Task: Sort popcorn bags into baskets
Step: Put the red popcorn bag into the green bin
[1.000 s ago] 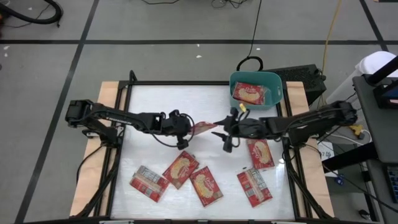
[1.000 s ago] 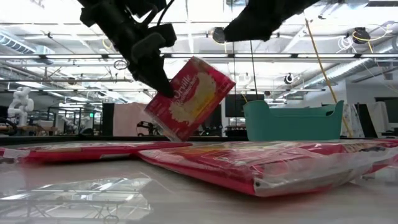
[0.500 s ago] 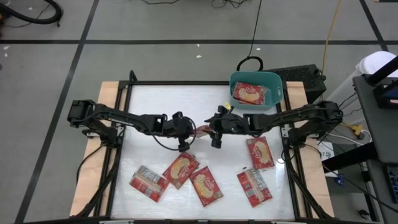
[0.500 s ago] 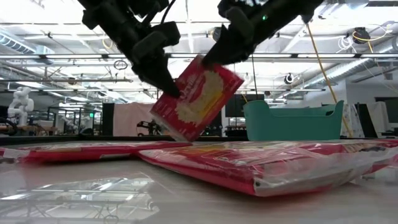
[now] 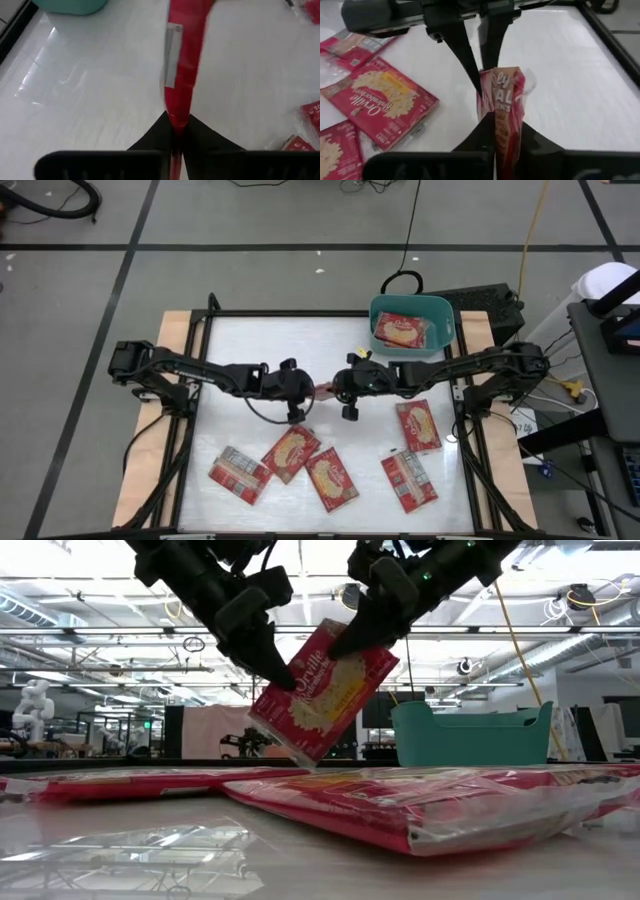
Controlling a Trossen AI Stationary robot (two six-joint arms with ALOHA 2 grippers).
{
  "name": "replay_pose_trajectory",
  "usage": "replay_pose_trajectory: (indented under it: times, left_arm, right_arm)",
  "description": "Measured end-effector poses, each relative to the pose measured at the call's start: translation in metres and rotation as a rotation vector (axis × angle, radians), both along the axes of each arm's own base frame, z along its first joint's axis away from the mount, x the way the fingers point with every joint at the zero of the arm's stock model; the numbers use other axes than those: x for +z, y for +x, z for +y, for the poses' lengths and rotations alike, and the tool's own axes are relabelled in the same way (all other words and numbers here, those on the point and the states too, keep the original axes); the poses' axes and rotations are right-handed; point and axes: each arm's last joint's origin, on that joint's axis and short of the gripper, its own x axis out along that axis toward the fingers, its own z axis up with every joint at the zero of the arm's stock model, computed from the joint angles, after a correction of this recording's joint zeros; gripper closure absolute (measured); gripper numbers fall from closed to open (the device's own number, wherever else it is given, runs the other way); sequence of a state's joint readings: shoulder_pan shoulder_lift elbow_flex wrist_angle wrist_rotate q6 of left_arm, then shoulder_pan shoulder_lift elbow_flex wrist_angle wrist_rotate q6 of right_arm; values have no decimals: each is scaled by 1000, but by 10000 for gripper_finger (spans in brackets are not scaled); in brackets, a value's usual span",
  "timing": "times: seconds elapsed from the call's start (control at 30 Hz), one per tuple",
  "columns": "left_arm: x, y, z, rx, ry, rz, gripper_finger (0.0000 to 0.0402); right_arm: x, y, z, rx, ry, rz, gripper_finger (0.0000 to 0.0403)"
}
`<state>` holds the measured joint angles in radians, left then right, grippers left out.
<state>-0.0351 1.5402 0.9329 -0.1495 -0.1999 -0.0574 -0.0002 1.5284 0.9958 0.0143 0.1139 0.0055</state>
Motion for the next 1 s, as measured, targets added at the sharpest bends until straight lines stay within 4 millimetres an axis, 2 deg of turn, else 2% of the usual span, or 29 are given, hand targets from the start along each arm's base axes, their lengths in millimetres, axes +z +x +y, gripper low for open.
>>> replay_pose_trajectory:
  times: [0.2,0.33,0.43,0.57,0.73,1.0]
  left_arm:
    - [3,1,-5,92,69,-34,279]
    - [1,-2,-8,179,51,-31,218]
    - [-2,-5,-11,213,21,-4,192]
    - [-7,-8,-17,224,17,-2,186]
    - [-14,-9,-27,197,0,-85,208]
    - [-26,-14,-31,153,-59,-355,233]
  right_arm:
    - [-1,-5,-1,8,9,47,375]
    - [2,-18,-1,4,9,65,390]
    - [6,-36,-1,-2,18,43,395]
    - [14,-62,-1,-18,40,-20,389]
    - [11,-90,-1,-27,61,-133,391]
    - [-15,-124,4,-16,119,-410,391]
